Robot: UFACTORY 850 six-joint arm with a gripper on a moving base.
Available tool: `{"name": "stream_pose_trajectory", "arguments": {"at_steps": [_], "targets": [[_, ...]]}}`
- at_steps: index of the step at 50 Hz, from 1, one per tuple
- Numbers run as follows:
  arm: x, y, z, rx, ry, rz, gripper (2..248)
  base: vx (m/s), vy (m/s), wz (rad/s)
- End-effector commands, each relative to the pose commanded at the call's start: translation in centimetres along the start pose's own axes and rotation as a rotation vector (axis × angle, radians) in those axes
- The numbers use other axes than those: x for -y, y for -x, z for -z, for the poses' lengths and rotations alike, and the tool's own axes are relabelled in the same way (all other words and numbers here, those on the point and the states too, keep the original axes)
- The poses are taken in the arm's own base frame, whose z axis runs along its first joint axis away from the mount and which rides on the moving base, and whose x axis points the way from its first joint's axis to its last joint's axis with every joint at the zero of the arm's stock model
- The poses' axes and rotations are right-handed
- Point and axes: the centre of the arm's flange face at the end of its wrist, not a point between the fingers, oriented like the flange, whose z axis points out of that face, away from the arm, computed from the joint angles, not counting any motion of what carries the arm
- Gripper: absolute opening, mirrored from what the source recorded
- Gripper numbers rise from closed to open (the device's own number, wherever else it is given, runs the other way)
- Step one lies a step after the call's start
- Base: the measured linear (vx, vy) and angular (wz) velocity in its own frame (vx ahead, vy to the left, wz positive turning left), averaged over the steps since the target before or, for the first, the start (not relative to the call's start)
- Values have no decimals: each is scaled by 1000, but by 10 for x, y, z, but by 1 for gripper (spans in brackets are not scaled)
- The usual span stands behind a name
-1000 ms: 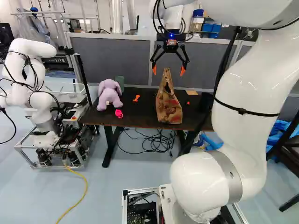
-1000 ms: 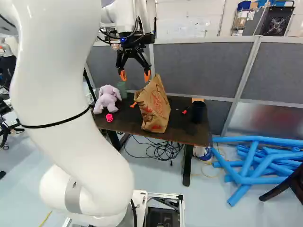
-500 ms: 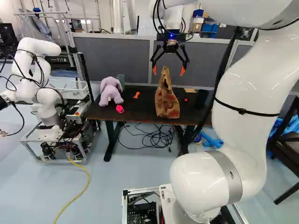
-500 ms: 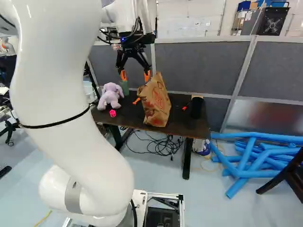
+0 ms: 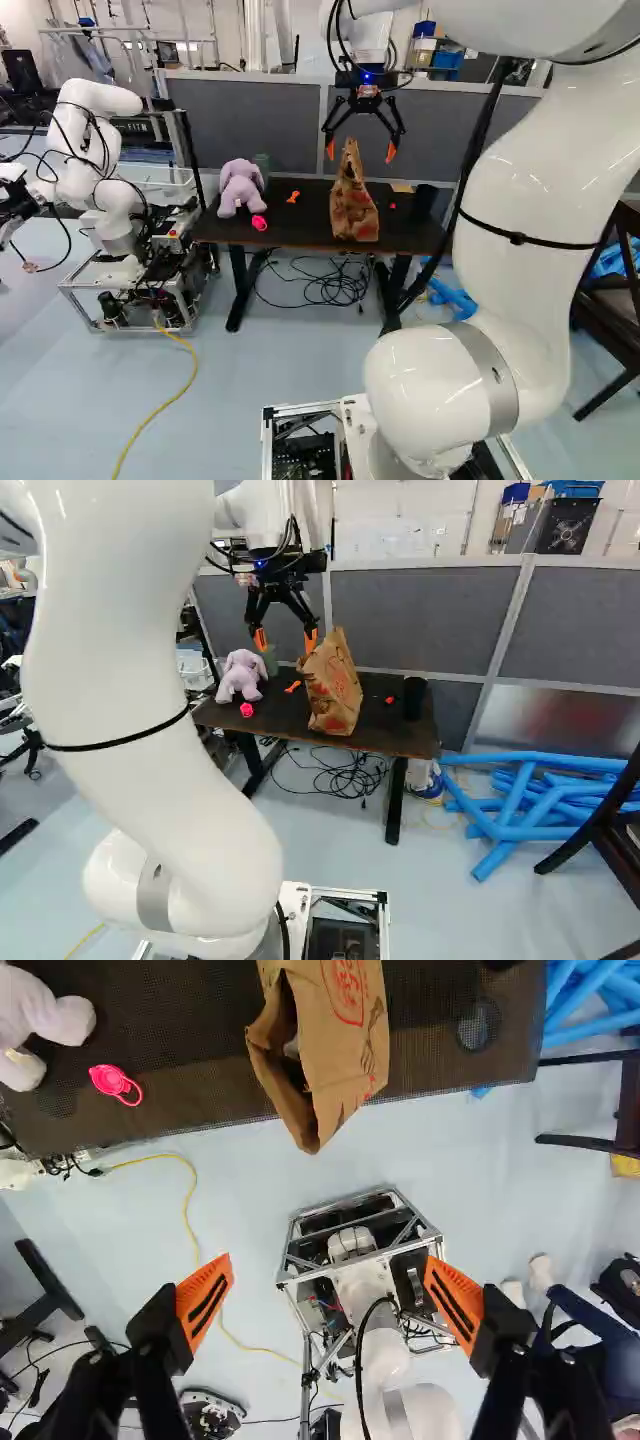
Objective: Pick up the bag on the ground and place it on the table
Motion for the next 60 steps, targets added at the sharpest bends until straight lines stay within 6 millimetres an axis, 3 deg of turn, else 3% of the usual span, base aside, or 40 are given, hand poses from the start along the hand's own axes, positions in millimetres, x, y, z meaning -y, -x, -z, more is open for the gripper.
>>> {"name": "stream_pose_trajectory", "arguments": {"at_steps": [31,60], "targets": [[0,0,0,0,0,0,247,-138,1,14],[0,0,0,0,0,0,247,-4,1,1]]}}
